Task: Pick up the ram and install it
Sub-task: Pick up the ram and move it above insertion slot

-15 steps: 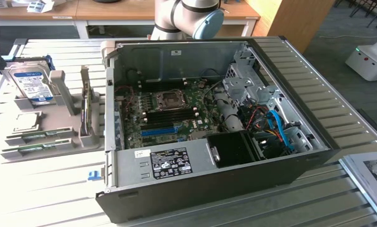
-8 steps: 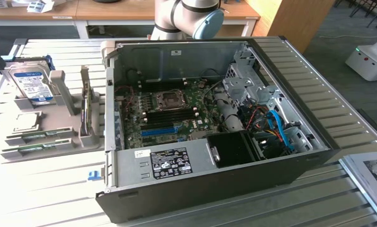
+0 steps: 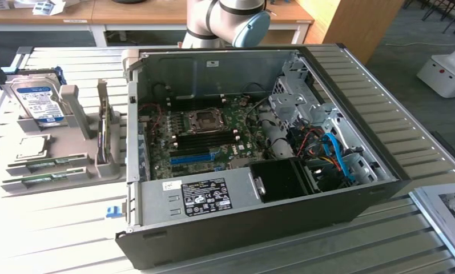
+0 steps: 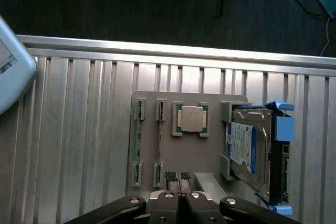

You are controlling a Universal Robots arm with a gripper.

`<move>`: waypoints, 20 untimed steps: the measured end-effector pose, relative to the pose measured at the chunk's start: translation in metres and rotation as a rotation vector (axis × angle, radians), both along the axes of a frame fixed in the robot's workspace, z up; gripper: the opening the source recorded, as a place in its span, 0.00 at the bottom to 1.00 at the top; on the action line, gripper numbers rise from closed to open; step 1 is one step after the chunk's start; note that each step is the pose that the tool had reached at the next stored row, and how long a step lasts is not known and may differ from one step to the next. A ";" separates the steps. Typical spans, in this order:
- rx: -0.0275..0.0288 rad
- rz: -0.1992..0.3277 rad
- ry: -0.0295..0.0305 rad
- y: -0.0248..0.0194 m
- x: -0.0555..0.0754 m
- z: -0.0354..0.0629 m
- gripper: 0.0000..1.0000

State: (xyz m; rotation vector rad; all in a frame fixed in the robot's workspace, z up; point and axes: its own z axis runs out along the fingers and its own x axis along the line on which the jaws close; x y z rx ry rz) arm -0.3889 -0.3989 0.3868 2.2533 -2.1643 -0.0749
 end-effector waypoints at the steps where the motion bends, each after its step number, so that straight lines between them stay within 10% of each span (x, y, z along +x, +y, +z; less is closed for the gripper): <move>1: 0.0001 0.001 0.0000 0.0000 0.000 0.0000 0.10; 20: 0.0000 0.030 0.0001 0.0000 0.000 0.0000 0.10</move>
